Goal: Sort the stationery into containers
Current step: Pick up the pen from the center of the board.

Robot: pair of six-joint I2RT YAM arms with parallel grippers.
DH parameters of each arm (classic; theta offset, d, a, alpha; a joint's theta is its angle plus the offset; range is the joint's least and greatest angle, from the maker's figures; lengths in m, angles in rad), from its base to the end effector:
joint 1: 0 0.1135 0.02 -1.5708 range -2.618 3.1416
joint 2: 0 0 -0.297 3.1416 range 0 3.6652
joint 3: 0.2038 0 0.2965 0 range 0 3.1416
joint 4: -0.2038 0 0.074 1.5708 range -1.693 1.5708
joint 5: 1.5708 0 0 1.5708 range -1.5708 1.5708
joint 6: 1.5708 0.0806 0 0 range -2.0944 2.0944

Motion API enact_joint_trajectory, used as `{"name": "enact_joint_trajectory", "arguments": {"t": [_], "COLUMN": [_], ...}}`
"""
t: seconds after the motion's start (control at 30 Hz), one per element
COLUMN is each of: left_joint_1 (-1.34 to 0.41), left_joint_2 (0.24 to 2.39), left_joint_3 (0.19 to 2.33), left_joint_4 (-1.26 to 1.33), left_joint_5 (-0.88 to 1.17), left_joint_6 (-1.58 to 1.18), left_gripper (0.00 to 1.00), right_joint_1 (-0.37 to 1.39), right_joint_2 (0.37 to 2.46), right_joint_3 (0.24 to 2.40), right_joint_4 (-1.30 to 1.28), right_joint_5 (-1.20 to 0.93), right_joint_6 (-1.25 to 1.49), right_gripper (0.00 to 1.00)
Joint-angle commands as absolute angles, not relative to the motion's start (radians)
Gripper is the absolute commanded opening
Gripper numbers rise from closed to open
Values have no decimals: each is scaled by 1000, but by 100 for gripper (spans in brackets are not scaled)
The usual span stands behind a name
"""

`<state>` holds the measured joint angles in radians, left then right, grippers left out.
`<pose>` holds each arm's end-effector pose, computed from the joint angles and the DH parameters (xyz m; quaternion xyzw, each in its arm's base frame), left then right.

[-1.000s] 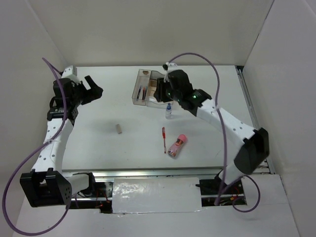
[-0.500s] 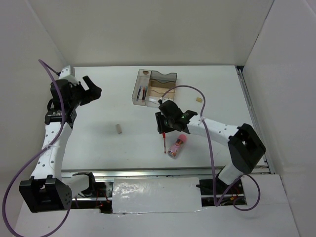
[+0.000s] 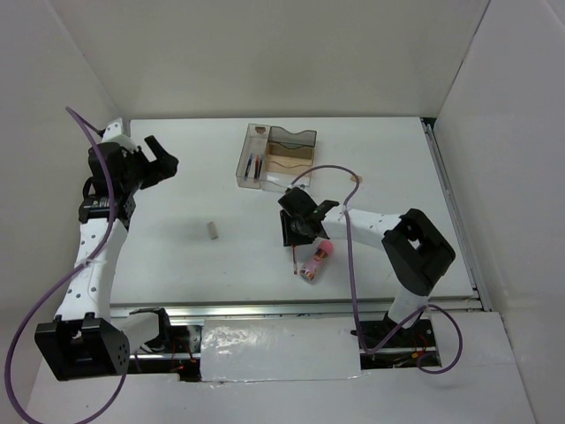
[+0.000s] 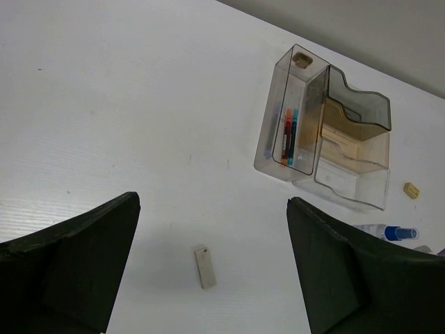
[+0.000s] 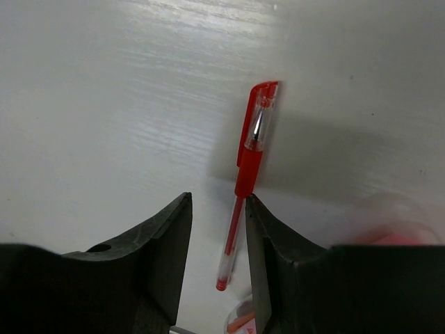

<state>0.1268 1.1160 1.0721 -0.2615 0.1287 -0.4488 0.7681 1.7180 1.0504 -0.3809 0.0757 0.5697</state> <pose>0.3277 0.0313 0.3812 -0.1920 0.7825 -0.1458 0.5742 0.2961 0.2775 0.1409 -0.0859 0.9616 0.1313 0.2251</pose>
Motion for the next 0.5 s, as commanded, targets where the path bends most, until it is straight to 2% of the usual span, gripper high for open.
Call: {"name": "enact_joint_trajectory", "arguments": {"t": [0.0, 0.27, 0.3, 0.47], "left_joint_1": [143, 167, 170, 179], "left_joint_2": [1126, 1157, 1160, 1167], "left_joint_3": [1055, 1065, 1065, 1046], "left_joint_4": [-213, -201, -199, -178], "left_joint_5": [133, 160, 161, 178], "left_joint_6": [-453, -457, -456, -460], "left_gripper": [99, 99, 99, 99], "right_joint_1": [773, 775, 773, 785], "right_joint_2": [1738, 1798, 1802, 1789], "right_joint_3": [1019, 1039, 1037, 1058], "right_joint_4": [-376, -397, -397, -397], "right_joint_5": [80, 106, 101, 89], "right_joint_6": [609, 609, 611, 594], "right_gripper": [44, 40, 37, 7]}}
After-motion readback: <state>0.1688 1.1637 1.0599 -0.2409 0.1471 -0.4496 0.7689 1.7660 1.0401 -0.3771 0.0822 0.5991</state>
